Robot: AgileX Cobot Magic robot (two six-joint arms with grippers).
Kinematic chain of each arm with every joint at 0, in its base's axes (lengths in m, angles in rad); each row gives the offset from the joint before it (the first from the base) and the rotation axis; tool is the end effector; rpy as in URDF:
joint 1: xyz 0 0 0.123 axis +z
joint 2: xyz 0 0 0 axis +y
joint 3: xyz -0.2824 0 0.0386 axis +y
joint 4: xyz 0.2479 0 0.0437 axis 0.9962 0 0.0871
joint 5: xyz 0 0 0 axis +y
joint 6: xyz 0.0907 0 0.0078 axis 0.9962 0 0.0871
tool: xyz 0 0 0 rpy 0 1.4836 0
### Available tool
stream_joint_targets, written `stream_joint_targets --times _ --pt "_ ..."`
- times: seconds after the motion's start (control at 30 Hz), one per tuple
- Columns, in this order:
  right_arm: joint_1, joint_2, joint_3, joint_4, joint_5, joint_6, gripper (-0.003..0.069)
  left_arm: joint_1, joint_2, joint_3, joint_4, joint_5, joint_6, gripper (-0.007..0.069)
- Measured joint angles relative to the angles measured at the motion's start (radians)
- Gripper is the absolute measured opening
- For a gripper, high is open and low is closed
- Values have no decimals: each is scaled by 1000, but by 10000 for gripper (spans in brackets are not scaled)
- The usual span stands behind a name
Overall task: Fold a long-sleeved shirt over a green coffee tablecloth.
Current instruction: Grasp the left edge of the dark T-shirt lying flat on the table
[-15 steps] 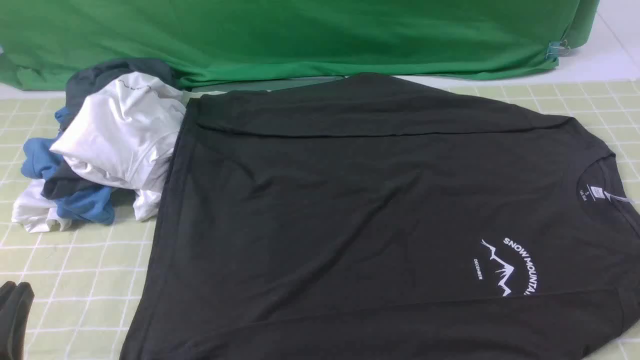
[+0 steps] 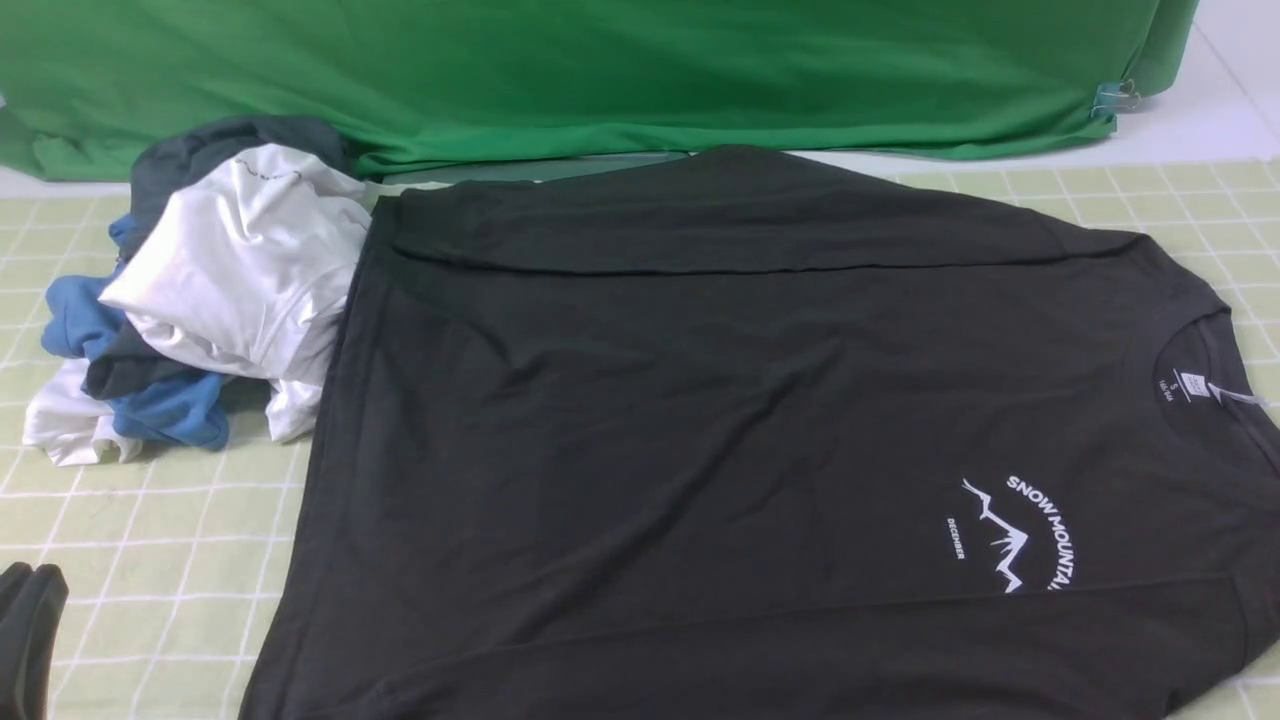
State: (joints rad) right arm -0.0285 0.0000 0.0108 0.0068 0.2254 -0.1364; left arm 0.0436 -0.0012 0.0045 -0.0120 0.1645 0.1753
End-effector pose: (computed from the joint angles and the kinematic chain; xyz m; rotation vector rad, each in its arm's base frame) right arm 0.0559 -0.0015 0.1890 -0.0882 1.7189 -0.1159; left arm 0.0563 0.0023 0.1967 0.1005 1.6506 0.1560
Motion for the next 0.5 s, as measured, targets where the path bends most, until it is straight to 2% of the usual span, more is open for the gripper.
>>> stream_joint_targets --times 0.2,0.27,0.3,0.37,0.5 --pt "0 0 0 0 0 0 241 0 0 0 30 -3 10 35" --pt "0 0 0 0 0 0 241 0 0 0 -6 -31 -6 35" --pt "0 0 0 0 0 0 241 0 0 0 -105 -83 -43 35" --pt "0 0 0 0 0 0 241 0 0 0 -219 -149 -91 35" --pt "0 0 0 0 0 0 241 0 0 0 -323 -317 -148 35"
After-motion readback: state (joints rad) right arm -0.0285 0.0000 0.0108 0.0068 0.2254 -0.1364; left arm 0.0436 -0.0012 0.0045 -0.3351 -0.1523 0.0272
